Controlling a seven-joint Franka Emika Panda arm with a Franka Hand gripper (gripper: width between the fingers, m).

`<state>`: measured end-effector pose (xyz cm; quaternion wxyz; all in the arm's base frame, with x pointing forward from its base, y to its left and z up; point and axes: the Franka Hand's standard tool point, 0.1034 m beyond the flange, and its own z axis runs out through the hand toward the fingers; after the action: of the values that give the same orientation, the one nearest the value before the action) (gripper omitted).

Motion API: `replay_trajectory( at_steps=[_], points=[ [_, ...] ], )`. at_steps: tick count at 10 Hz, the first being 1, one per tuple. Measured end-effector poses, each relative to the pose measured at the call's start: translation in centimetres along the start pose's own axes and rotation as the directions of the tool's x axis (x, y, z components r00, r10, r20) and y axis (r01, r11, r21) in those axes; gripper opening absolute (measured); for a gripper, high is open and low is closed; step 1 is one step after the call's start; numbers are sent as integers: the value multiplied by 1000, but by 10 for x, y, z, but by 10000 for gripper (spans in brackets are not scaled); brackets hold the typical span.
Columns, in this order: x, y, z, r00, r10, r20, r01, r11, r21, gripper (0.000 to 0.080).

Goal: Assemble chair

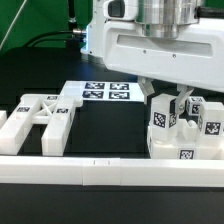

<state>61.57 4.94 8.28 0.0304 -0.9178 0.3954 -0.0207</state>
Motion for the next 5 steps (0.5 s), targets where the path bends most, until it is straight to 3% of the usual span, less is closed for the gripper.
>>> replay_trajectory(
  at_steps=[3, 5],
  points=[
    [0, 0, 0, 987, 160, 0, -160, 987, 0, 287],
    [-1, 3, 0, 905, 424, 17, -424, 906, -6, 287]
  ],
)
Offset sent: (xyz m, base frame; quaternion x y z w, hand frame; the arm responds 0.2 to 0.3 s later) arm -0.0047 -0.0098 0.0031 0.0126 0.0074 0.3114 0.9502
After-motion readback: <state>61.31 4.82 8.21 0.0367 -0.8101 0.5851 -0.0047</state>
